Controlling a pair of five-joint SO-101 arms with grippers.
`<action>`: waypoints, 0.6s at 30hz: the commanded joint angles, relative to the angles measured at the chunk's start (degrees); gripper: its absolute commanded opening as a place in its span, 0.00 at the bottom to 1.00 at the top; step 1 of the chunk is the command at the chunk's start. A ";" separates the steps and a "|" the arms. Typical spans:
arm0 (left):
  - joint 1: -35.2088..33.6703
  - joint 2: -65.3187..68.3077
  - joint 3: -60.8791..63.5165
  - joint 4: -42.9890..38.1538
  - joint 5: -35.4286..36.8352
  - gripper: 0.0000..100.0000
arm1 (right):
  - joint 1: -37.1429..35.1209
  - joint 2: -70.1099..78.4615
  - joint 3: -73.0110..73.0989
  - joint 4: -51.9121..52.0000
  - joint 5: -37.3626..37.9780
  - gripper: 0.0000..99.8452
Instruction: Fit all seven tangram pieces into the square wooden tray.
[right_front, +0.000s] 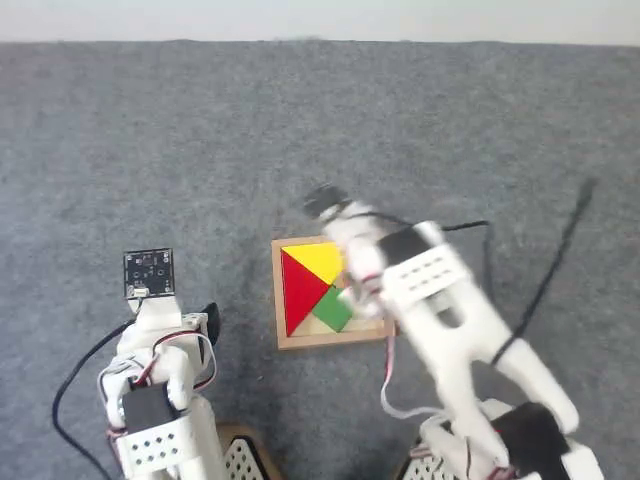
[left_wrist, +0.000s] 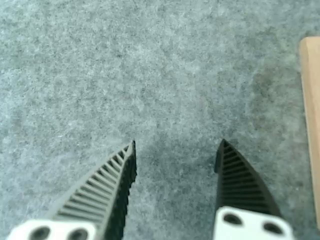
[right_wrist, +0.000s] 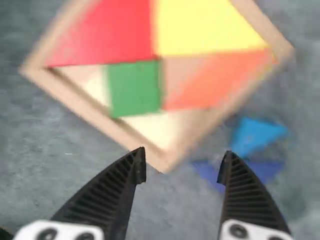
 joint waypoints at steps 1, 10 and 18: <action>-0.26 -0.88 -0.48 0.26 0.53 0.24 | 14.46 -0.92 -3.43 -1.27 2.29 0.24; -0.26 -0.88 -0.48 0.26 0.53 0.24 | 17.63 9.71 -3.34 -2.51 -11.52 0.24; -0.26 -0.88 -0.48 0.26 0.53 0.24 | 22.46 18.51 -3.34 -6.90 -12.75 0.24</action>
